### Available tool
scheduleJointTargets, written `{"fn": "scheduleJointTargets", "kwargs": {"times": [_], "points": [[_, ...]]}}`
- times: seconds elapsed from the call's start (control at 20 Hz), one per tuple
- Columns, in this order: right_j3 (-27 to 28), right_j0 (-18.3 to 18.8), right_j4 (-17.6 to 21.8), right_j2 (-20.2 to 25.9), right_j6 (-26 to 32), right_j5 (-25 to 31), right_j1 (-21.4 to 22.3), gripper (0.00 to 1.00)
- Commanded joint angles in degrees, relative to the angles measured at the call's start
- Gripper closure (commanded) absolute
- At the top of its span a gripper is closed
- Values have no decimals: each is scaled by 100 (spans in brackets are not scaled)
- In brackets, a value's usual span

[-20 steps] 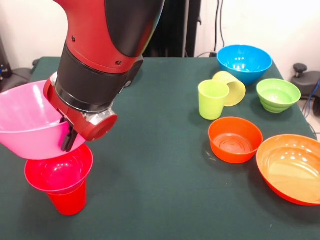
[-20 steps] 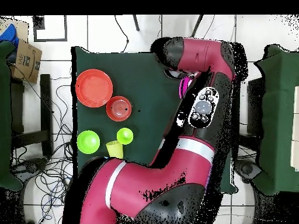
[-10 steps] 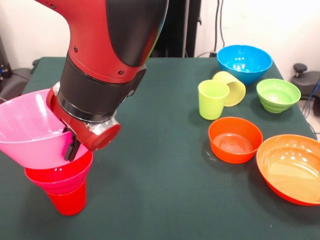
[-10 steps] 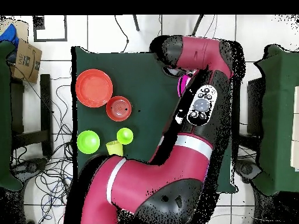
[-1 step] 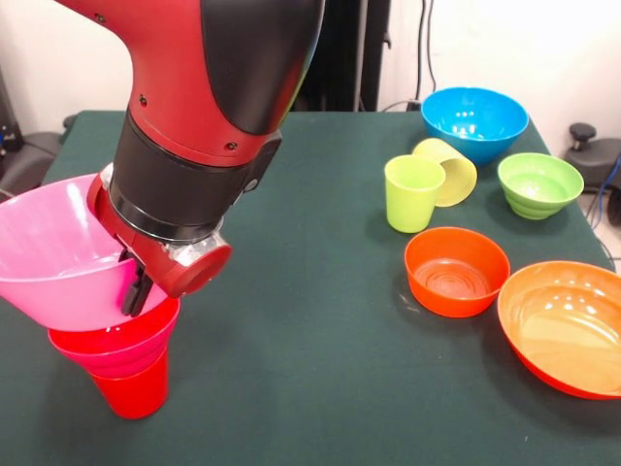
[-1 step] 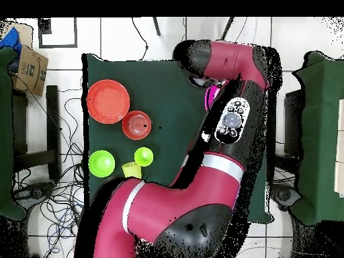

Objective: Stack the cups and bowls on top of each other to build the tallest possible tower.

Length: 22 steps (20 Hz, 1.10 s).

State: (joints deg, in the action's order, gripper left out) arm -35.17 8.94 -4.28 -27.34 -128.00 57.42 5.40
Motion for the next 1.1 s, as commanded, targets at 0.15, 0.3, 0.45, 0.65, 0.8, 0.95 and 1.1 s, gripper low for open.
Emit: {"fn": "scheduleJointTargets", "kwargs": {"times": [0.15, 0.3, 0.45, 0.65, 0.8, 0.95, 1.1], "points": [[10, -134, -188, 218, -1067, 421, -29, 100], [18, -144, -229, 191, -1048, 412, -41, 100], [43, -157, -277, 162, -1044, 424, -62, 100], [99, -193, -361, 142, -1045, 515, -72, 100], [137, -240, -428, 111, -1077, 631, -75, 100], [195, -269, -475, 53, -1133, 649, -125, 100], [239, -291, -520, -14, -1151, 672, -166, 100]]}}
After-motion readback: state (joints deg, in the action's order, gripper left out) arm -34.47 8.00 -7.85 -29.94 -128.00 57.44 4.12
